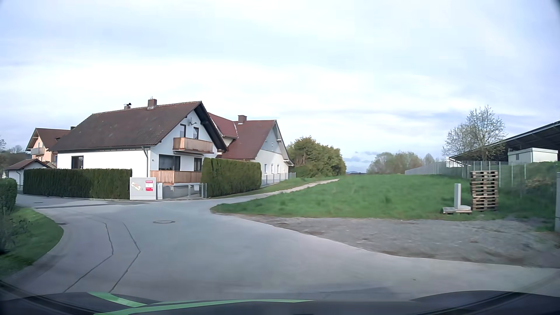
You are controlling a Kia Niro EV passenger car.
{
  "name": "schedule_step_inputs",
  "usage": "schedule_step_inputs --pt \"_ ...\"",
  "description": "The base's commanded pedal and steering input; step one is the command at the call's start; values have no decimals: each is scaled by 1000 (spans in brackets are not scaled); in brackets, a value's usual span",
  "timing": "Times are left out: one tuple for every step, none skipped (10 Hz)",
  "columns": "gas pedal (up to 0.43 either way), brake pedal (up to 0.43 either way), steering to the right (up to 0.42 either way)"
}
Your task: Follow the waypoints while adhering to traffic rules and regulations
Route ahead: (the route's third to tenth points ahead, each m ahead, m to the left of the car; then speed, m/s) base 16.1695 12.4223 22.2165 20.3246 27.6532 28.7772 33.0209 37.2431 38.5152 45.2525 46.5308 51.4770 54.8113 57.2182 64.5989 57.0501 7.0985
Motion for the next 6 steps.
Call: schedule_step_inputs --pt "20 0 -180" --pt "20 0 -183" --pt "20 0 -184" --pt "20 0 -186" --pt "28 0 -189" --pt "39 0 -194"
